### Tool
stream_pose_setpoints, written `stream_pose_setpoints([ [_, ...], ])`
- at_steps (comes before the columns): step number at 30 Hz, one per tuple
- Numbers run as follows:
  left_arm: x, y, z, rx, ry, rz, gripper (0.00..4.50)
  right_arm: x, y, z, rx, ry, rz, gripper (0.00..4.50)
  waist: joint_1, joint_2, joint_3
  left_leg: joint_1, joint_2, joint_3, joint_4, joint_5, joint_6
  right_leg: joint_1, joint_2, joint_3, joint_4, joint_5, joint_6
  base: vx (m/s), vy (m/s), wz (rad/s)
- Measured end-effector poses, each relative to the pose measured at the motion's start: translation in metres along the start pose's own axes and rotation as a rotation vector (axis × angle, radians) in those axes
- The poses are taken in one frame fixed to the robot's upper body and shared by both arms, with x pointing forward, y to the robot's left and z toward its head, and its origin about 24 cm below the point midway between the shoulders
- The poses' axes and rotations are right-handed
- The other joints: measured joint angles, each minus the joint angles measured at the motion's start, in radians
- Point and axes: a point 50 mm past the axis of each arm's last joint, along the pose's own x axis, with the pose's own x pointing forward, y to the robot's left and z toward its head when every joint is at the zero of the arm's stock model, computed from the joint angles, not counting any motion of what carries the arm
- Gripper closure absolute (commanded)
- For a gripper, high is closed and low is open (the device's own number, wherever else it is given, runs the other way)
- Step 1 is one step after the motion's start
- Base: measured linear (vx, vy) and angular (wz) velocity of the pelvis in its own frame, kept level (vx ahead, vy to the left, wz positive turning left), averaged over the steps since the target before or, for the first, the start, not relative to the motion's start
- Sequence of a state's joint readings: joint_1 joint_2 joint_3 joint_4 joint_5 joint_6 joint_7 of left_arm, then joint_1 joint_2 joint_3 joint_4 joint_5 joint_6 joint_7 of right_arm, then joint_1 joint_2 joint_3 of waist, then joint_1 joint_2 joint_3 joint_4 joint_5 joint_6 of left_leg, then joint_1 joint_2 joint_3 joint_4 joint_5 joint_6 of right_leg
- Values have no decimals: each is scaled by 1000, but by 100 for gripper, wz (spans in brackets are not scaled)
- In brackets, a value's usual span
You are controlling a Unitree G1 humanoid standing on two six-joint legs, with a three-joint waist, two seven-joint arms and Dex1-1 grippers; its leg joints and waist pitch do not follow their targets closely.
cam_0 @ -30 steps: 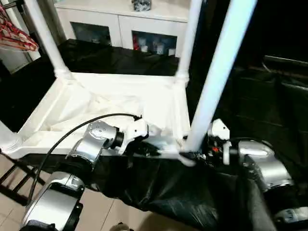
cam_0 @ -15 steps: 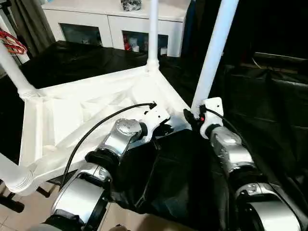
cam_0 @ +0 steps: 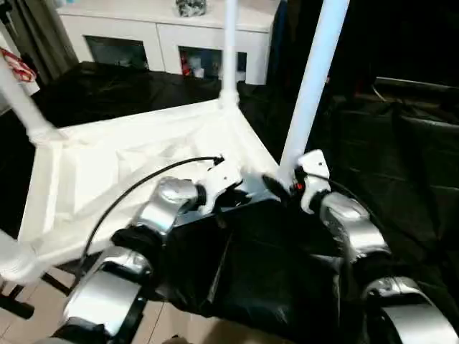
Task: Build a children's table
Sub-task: Rotate leg to tighten
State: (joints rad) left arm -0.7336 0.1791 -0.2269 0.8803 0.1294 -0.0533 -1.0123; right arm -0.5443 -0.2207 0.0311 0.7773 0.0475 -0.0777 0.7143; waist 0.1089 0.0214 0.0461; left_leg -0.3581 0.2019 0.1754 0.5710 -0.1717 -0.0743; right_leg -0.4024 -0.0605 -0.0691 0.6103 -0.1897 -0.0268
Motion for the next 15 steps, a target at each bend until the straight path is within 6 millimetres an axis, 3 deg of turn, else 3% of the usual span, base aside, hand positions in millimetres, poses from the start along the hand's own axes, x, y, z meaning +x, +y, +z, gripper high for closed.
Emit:
stream_pose_setpoints([
  [8,-16,-5,-7,30,3,-163,450,-30,5,-2,-61,49,327,71,17,-2,1,-1,0,0,1,0,0,0,0,0,0,0,0,0,0,0],
  [15,-26,-9,-11,37,7,-265,450,-45,11,0,-89,113,503,129,35,-3,2,-1,1,0,1,0,0,0,0,0,0,0,0,0,0,0],
])
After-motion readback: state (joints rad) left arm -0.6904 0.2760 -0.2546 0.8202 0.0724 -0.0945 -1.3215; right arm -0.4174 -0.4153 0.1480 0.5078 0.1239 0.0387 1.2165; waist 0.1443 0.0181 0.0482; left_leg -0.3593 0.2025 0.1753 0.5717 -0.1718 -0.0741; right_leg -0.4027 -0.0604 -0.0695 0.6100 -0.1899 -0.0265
